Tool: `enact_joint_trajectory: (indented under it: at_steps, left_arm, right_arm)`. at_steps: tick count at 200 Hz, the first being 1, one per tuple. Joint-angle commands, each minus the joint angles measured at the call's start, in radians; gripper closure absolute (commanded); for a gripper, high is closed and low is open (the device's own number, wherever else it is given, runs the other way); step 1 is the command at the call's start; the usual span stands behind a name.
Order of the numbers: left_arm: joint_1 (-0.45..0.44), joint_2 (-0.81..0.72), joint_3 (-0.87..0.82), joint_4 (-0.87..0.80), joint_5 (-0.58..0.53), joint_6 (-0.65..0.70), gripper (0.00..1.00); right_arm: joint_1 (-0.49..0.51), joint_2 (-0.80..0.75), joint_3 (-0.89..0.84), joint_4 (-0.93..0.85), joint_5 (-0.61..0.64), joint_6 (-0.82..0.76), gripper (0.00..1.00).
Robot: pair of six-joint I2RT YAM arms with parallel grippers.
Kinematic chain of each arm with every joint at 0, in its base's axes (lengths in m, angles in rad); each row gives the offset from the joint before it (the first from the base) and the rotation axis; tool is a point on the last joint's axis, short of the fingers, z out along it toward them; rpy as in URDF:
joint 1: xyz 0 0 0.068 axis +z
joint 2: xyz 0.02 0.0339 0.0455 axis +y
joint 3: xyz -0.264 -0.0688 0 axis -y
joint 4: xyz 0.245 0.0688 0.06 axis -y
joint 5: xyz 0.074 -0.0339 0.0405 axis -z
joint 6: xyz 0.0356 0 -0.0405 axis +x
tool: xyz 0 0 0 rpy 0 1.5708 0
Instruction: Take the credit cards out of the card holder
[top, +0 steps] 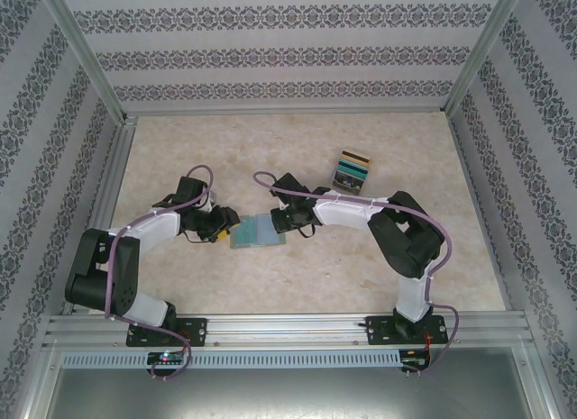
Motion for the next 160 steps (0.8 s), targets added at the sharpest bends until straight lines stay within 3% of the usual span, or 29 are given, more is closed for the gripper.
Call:
enact_joint_trajectory:
  at_steps: [1,124,160]
  left_arm:
    - [0.009,0.028,0.021,0.025,0.029,0.027,0.51]
    - [-0.003,0.084,0.010,0.114,0.123,0.009,0.55]
    - [-0.003,0.029,0.012,0.034,0.011,0.028,0.54]
  right_arm:
    - [0.016,0.027,0.022,0.005,-0.007,0.040,0.85]
    - [0.030,0.061,0.016,0.005,-0.011,0.046,0.86]
    - [0.033,0.058,0.013,0.001,-0.007,0.049,0.86]
